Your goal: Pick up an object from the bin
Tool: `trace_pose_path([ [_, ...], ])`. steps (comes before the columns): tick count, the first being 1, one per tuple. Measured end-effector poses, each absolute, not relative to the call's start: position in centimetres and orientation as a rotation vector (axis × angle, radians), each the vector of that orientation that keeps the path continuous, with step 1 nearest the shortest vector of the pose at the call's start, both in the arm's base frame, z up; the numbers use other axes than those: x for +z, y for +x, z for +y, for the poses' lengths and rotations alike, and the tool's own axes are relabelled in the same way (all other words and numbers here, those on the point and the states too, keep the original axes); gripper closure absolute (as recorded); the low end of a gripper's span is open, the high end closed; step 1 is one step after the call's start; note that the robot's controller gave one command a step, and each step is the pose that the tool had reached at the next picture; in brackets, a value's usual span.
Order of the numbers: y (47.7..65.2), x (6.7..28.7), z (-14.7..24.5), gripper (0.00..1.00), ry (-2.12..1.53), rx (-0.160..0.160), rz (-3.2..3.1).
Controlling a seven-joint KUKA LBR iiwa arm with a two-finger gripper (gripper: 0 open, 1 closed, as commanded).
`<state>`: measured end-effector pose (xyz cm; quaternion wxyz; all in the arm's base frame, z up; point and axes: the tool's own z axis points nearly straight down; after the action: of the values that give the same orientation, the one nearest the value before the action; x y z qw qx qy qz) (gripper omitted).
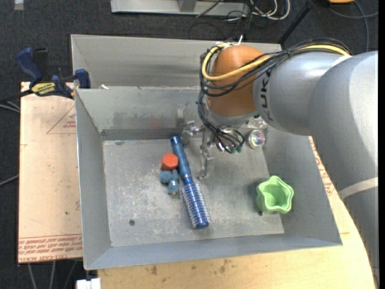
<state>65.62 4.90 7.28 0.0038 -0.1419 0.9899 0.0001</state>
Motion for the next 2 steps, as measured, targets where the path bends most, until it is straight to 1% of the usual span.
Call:
trace_pose_path([
  [1,58.3,7.0,4.8,0.00,-0.682,0.002,3.068],
  [2,50.5,15.1,-5.4,0.00,-0.778,-0.006,3.043],
])
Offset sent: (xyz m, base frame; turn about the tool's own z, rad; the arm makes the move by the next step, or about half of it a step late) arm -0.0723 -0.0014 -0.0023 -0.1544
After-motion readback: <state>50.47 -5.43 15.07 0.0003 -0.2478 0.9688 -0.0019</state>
